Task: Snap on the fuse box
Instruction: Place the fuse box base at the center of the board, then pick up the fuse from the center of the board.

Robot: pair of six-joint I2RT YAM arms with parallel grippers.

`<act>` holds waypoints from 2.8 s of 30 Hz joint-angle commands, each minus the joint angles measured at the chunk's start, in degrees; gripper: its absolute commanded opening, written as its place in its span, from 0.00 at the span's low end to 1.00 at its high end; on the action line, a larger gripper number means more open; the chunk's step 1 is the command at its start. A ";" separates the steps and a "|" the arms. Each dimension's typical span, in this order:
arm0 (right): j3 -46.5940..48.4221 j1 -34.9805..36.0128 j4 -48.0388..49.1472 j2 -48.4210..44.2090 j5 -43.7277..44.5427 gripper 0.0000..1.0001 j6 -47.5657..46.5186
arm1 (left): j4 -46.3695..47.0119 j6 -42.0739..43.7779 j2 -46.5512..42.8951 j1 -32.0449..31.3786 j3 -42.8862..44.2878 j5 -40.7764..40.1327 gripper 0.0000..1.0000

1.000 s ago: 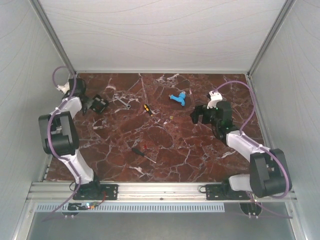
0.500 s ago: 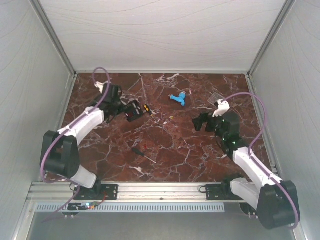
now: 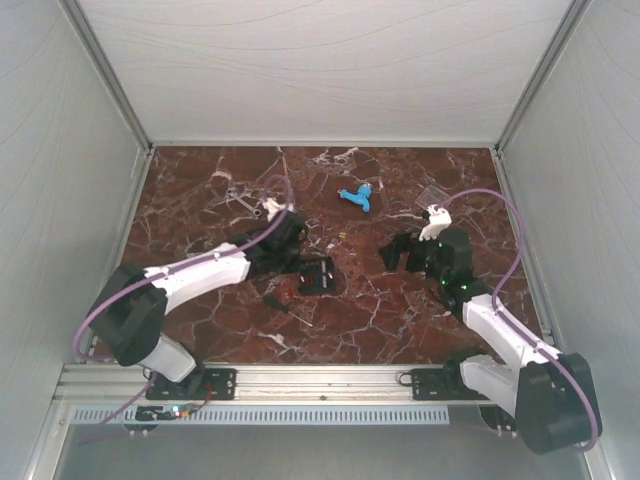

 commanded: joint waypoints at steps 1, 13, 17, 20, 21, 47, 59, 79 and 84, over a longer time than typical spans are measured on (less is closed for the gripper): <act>1.23 1.06 0.68 2.25 -0.65 0.89 -0.33 | 2.49 -2.09 2.90 -6.21 1.27 -4.15 0.00; 2.63 4.11 1.64 6.61 0.08 0.88 -0.70 | 5.07 -6.71 9.15 -14.39 1.76 -4.46 0.10; 3.71 5.21 0.77 7.54 0.38 0.87 -1.41 | 7.01 -7.23 7.54 -14.54 0.36 -2.63 0.28; 4.08 5.90 0.23 7.78 0.64 0.87 -1.76 | 7.88 -7.34 4.72 -14.56 -1.04 -2.07 0.41; 4.24 6.09 0.01 7.88 1.00 0.87 -1.99 | 8.17 -7.06 3.42 -14.58 -1.61 -2.08 0.47; 21.55 -17.33 -12.25 25.85 15.91 0.72 5.11 | 19.23 1.81 -28.51 6.07 -27.33 -6.07 1.00; 36.85 -22.26 -15.71 44.48 8.28 0.67 2.75 | 20.95 2.49 -28.47 6.07 -28.52 -5.28 1.00; 32.20 -18.65 -23.00 43.90 0.73 0.54 2.47 | 20.04 1.90 -27.19 6.07 -27.73 -4.20 1.00; 29.64 -15.27 -22.20 42.25 0.81 0.53 2.33 | 19.92 1.51 -28.23 6.07 -28.14 -4.58 1.00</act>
